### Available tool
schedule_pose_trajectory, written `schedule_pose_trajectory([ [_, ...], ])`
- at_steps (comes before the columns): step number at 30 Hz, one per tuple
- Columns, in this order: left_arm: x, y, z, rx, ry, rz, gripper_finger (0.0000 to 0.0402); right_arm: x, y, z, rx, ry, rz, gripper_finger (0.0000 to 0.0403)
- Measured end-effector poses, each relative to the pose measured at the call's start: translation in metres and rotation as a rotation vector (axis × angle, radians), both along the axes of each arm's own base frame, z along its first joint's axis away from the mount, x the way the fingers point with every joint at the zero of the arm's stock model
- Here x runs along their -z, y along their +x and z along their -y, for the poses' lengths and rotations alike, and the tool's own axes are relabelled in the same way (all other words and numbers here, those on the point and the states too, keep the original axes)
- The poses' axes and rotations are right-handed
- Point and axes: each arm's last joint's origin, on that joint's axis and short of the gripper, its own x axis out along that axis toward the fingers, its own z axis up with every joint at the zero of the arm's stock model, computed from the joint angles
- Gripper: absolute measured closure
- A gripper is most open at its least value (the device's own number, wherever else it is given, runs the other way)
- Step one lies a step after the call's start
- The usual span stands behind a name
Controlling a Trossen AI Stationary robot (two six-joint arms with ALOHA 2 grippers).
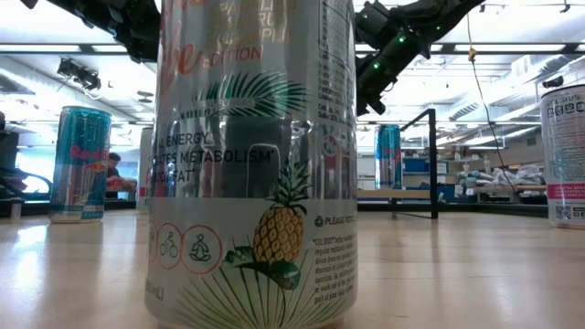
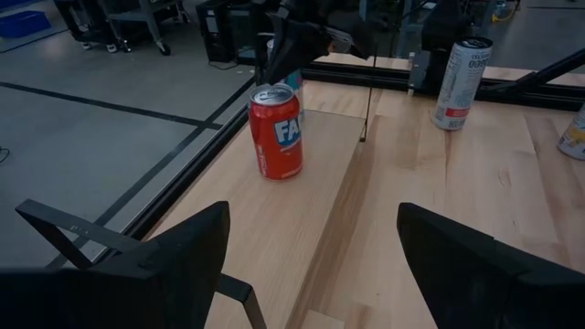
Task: Place canned beverage on shelf
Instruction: Put the top orange soda can on the shelf
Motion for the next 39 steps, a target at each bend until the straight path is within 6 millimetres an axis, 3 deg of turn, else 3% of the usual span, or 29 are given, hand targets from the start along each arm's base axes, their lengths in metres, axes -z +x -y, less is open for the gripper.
schedule_pose_trajectory([
  [20, -0.0001, -0.0001, 0.0000, 0.000, -0.001, 0.001, 0.0083, 0.0021, -0.0011, -0.0013, -0.030, 0.014, -0.024, 0.0396],
  [39, -0.0001, 0.0000, 0.0000, -0.001, -0.001, 0.001, 0.0083, 0.0032, -0.0035, 0.0010, 0.056, -0.006, -0.051, 0.0396],
])
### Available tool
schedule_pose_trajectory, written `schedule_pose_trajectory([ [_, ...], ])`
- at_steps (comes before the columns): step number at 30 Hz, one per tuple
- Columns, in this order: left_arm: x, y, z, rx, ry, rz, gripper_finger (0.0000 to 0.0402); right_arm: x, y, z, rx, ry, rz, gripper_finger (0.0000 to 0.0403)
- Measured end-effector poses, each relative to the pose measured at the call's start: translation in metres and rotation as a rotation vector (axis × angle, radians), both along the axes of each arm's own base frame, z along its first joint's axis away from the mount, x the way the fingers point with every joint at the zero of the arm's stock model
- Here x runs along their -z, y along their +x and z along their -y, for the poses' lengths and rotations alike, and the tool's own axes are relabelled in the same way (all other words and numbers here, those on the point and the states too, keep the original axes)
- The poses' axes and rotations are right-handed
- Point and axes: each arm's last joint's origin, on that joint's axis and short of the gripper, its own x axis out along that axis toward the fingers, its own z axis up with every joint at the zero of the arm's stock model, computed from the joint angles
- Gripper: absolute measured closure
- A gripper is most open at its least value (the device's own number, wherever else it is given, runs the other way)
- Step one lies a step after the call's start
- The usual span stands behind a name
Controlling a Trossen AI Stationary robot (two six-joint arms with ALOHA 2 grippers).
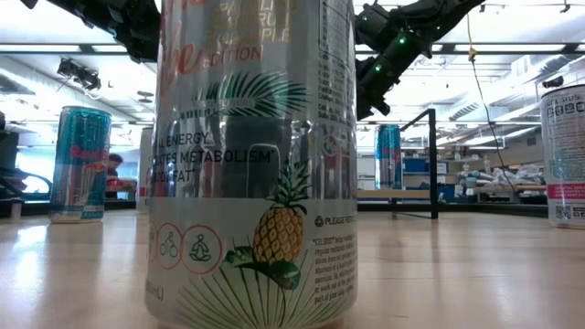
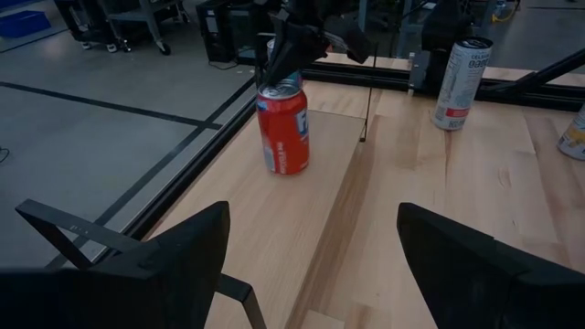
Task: Place canned beverage on shelf
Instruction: Put the top orange soda can on the shelf
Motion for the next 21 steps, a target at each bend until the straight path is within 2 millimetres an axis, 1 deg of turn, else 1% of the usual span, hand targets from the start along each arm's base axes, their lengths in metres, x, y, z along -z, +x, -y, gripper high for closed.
schedule_pose_trajectory([
  [6, 0.000, 0.000, 0.000, 0.000, 0.000, 0.000, 0.0083, 0.000, 0.000, 0.000, -0.002, -0.001, -0.001, 0.0396],
  [11, 0.000, 0.000, 0.000, 0.000, 0.000, 0.000, 0.0083, -0.006, 0.000, -0.007, -0.038, -0.017, 0.007, 0.0396],
  [16, 0.000, 0.000, 0.000, 0.001, 0.001, 0.000, 0.0083, -0.013, 0.003, -0.025, -0.132, -0.001, 0.035, 0.0396],
  [21, 0.000, 0.000, 0.000, 0.000, 0.001, 0.000, 0.0083, -0.008, 0.011, -0.054, -0.233, 0.006, -0.027, 0.0396],
])
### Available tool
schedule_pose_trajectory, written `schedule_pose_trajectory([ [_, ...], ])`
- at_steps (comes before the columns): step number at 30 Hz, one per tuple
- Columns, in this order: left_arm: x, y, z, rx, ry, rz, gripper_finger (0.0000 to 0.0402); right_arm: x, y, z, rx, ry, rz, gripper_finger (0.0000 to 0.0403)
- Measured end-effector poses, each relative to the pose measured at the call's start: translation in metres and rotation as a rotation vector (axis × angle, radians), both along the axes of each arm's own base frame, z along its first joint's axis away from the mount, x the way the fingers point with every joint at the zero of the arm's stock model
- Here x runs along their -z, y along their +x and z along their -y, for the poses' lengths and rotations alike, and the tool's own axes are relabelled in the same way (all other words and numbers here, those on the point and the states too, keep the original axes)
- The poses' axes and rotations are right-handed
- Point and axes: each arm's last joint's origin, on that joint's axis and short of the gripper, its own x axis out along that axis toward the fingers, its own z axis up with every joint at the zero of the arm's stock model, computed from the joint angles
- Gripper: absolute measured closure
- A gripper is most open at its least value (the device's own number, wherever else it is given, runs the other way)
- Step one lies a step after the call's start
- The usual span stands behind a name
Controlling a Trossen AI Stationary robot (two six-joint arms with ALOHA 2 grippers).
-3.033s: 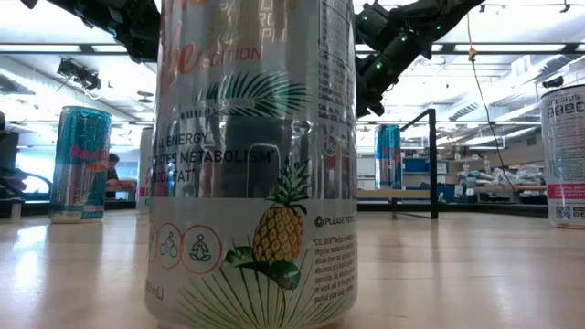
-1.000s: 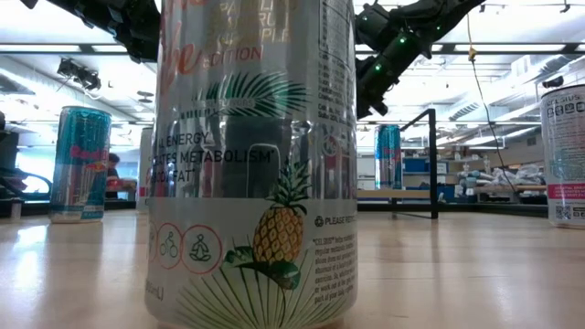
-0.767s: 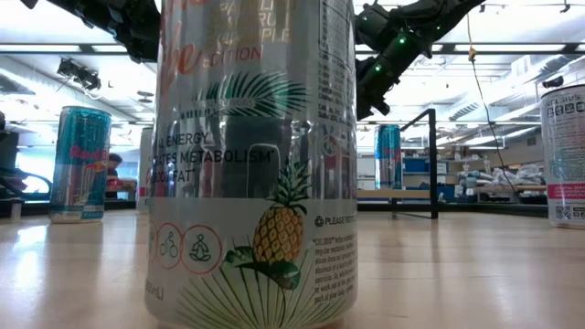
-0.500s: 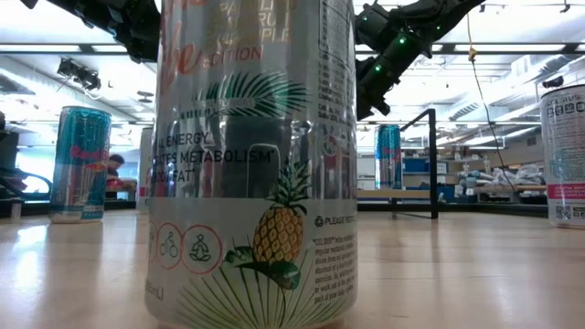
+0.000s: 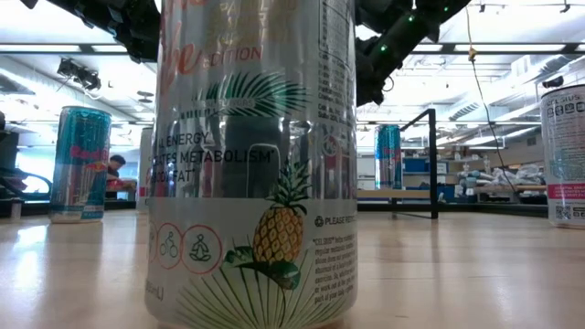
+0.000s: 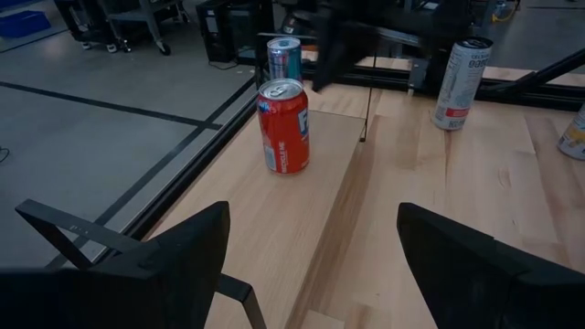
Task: Place canned beverage on shelf
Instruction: Put the top orange soda can on the shelf
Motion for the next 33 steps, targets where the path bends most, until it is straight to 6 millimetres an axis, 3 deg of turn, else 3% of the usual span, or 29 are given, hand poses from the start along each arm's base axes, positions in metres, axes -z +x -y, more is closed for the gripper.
schedule_pose_trajectory([
  [4, 0.000, 0.000, 0.000, 0.000, 0.000, 0.000, 0.0083, 0.000, 0.005, -0.019, 0.022, -0.058, -0.016, 0.0396],
  [9, 0.000, 0.000, 0.000, 0.000, -0.001, -0.001, 0.0083, 0.007, 0.011, -0.028, 0.109, -0.082, -0.032, 0.0396],
  [17, 0.000, 0.000, 0.000, 0.000, -0.001, 0.000, 0.0083, 0.034, 0.028, -0.032, 0.151, -0.084, -0.090, 0.0396],
  [33, 0.000, 0.000, 0.000, 0.000, -0.001, -0.001, 0.0083, 0.042, 0.033, -0.019, 0.255, -0.160, -0.094, 0.0396],
])
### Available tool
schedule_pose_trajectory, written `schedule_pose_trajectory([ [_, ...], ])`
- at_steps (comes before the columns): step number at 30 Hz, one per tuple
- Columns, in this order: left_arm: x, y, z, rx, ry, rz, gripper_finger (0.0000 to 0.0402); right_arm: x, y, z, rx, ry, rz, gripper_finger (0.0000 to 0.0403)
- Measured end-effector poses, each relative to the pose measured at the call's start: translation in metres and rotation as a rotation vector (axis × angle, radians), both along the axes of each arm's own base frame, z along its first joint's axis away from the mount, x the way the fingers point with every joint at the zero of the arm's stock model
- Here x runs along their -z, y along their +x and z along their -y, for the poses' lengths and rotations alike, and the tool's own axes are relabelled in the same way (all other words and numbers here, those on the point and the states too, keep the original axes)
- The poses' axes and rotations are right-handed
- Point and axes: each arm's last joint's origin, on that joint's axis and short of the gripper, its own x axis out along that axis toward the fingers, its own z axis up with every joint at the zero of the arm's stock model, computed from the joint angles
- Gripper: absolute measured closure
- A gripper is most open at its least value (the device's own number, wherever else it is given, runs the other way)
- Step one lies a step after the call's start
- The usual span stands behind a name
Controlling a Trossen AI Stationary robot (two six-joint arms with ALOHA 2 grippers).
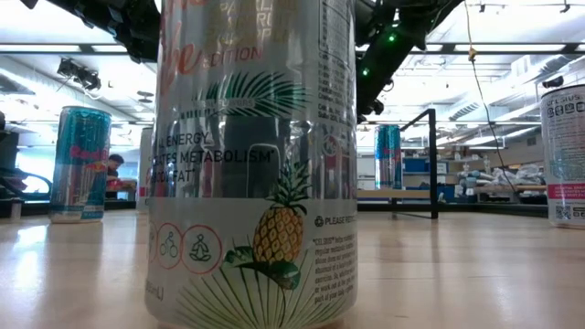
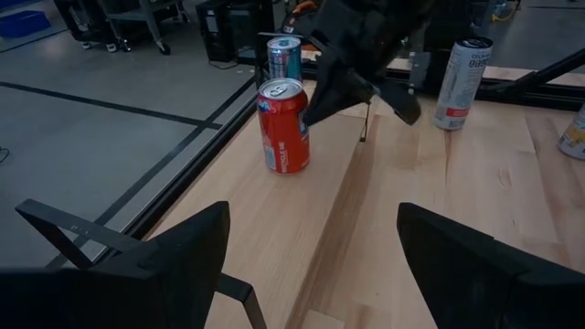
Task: Place canned beverage on shelf
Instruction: Put the top orange soda can on the shelf
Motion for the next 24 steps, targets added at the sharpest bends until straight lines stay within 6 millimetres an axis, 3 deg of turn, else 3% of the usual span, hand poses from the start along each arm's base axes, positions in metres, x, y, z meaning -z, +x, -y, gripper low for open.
schedule_pose_trajectory([
  [24, 0.000, 0.000, 0.000, 0.000, 0.000, 0.000, 0.0083, -0.002, -0.007, 0.032, 0.100, 0.011, 0.049, 0.0396],
])
